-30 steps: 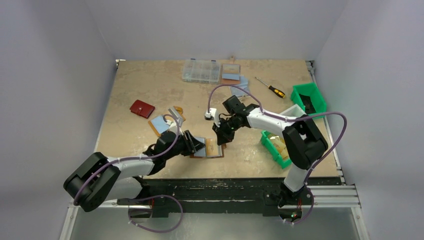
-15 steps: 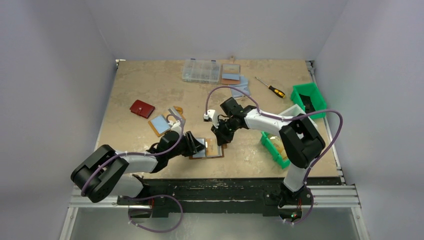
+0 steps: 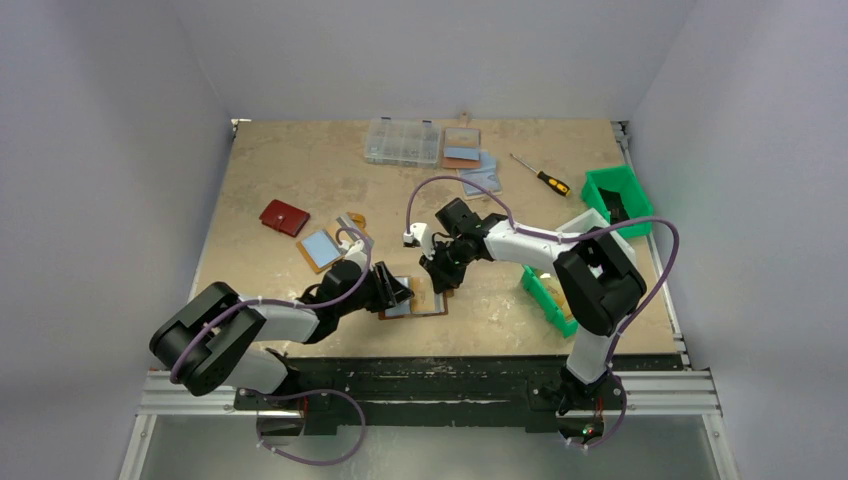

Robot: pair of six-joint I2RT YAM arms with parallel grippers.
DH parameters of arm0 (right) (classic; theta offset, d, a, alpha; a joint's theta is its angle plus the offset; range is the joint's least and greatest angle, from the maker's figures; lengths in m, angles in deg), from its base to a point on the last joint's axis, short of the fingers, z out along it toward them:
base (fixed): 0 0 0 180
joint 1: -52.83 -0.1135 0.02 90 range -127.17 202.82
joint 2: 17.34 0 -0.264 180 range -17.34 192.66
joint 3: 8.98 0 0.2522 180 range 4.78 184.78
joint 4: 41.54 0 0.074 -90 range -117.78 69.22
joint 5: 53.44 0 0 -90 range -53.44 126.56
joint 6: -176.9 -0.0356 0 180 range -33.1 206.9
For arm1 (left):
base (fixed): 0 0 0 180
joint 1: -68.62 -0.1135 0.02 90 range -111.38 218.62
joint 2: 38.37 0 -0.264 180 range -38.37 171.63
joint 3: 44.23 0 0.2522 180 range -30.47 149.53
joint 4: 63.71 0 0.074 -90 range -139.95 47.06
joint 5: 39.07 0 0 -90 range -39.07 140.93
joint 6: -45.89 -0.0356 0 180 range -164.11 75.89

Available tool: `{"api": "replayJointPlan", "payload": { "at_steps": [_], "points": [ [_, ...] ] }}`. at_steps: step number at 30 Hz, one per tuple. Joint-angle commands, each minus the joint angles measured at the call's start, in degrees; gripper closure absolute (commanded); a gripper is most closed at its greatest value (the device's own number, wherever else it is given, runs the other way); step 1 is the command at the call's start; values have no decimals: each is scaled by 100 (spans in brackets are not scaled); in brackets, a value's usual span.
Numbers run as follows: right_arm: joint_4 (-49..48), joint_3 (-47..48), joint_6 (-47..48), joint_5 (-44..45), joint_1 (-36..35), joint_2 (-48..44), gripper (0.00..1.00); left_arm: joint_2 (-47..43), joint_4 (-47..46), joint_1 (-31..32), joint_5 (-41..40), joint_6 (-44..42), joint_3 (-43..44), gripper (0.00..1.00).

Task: Take the credit cards out of the card holder
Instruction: Remove the credit card from the card holder.

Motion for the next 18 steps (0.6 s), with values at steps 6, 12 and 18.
{"api": "replayJointPlan", "payload": {
  "at_steps": [6,12,18],
  "points": [
    [-350,26,-368,524,-218,112,100,237,-306,1,147,-113,139,60],
    [-556,35,-821,227,-404,161,100,354,-461,17,183,-41,133,64],
    [-500,141,-1068,-109,-405,324,100,397,-499,19,192,-34,140,69]
  ]
}}
